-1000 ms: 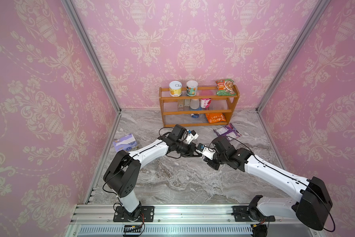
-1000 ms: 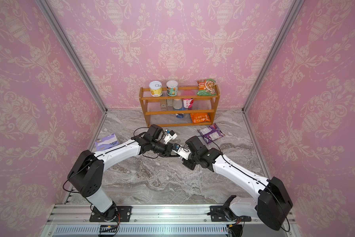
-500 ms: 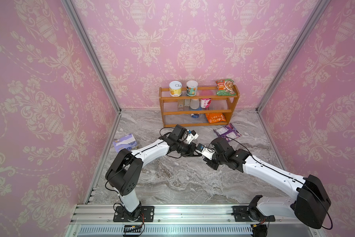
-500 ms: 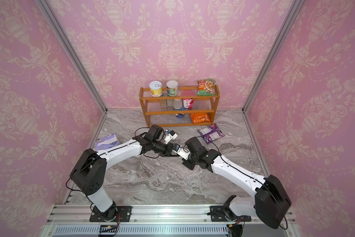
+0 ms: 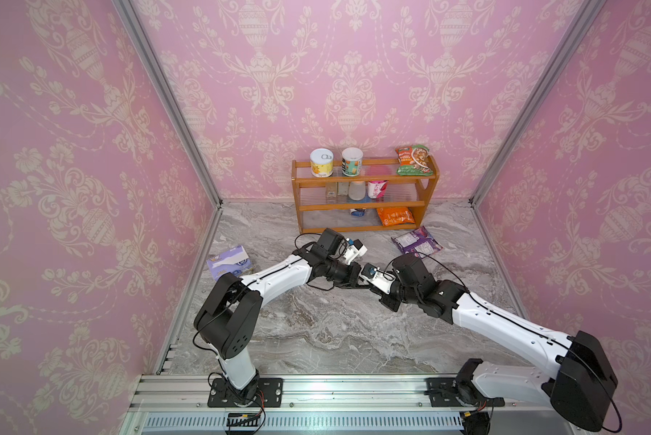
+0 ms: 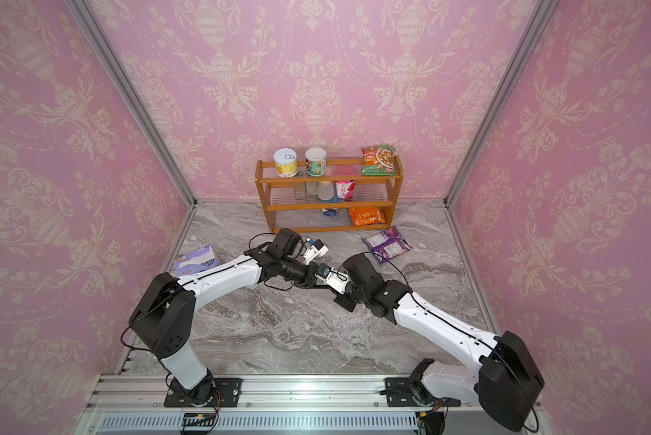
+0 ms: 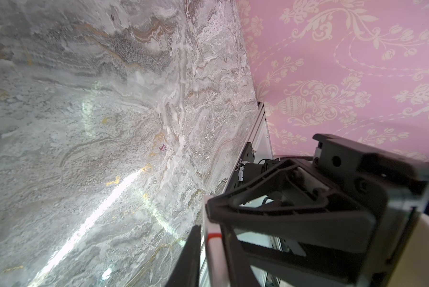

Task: Close the usb drive cover
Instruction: Close the cover of the USB drive, then place the USB drive at the center of the board.

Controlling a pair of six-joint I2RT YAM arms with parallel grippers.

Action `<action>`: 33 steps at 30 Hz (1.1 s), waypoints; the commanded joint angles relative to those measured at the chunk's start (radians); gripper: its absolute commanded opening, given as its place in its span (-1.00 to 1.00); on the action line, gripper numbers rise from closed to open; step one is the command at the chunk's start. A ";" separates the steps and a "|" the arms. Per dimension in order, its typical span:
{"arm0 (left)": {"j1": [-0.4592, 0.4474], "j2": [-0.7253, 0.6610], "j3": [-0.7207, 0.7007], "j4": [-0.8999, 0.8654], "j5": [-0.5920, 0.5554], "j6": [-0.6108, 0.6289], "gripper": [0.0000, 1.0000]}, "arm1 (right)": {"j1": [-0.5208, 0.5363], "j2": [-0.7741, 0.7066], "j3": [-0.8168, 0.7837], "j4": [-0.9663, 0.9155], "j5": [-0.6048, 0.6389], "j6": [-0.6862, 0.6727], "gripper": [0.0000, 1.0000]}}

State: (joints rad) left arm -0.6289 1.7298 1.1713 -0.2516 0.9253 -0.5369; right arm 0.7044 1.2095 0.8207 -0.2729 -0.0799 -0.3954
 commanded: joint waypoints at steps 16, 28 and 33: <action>0.181 -0.233 -0.131 0.020 0.013 -0.115 0.52 | -0.019 0.049 0.075 0.183 -0.132 0.018 -1.00; 0.401 -0.402 -0.257 0.023 -0.204 -0.198 0.80 | -0.041 0.382 0.367 -0.142 -0.195 -0.077 -1.00; 0.431 -0.462 -0.303 -0.089 -0.522 -0.186 0.79 | -0.040 0.575 0.603 -0.355 -0.216 -0.111 -1.00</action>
State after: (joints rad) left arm -0.2050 1.3041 0.8948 -0.2527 0.6220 -0.7219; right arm 0.6670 1.7290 1.3502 -0.4446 -0.2607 -0.4656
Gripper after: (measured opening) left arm 0.897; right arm 0.163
